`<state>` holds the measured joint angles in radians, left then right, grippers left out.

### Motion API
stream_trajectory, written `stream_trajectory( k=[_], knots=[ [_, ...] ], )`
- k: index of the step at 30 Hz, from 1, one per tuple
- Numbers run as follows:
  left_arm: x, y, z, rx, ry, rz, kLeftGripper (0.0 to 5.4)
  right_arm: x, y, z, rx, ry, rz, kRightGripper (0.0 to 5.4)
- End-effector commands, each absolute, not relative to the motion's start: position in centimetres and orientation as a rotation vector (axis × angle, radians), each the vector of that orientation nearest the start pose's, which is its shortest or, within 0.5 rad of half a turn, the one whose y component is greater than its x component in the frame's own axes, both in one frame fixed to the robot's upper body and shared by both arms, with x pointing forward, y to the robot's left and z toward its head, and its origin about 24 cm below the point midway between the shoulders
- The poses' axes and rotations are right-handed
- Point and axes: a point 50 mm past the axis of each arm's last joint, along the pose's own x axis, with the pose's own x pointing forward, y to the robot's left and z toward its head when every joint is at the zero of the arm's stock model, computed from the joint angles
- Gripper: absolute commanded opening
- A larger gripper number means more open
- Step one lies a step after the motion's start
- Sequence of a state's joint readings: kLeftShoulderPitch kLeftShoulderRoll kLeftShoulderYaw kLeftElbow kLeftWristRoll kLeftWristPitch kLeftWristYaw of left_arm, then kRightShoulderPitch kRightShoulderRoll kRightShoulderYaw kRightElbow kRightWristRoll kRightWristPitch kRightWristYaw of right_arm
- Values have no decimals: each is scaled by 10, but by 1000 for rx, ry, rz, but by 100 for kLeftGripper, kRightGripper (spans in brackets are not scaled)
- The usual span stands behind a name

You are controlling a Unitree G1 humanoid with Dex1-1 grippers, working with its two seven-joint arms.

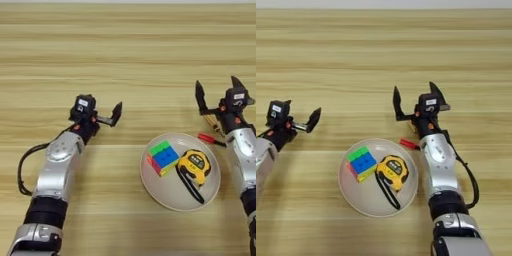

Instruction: Move the objects on the table

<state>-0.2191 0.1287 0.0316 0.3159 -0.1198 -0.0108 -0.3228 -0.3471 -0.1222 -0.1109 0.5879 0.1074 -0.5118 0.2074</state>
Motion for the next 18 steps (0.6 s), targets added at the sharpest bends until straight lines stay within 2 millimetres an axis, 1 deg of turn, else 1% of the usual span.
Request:
stream_trajectory(
  k=[1, 5, 13, 15, 18],
  knots=[
    [295, 151, 28, 65, 64, -279, 536, 310, -189, 58, -34, -279, 121, 540],
    [302, 152, 33, 80, 30, -209, 536, 311, -195, 60, -30, -278, 121, 540],
    [308, 161, 34, 86, 7, -126, 536, 312, -194, 60, -27, -280, 130, 540],
    [309, 159, 34, 84, 7, -119, 536, 313, -199, 59, -17, -271, 119, 540],
    [309, 149, 33, 91, 4, -129, 536, 311, -209, 60, -4, -268, 110, 540]
  ],
)
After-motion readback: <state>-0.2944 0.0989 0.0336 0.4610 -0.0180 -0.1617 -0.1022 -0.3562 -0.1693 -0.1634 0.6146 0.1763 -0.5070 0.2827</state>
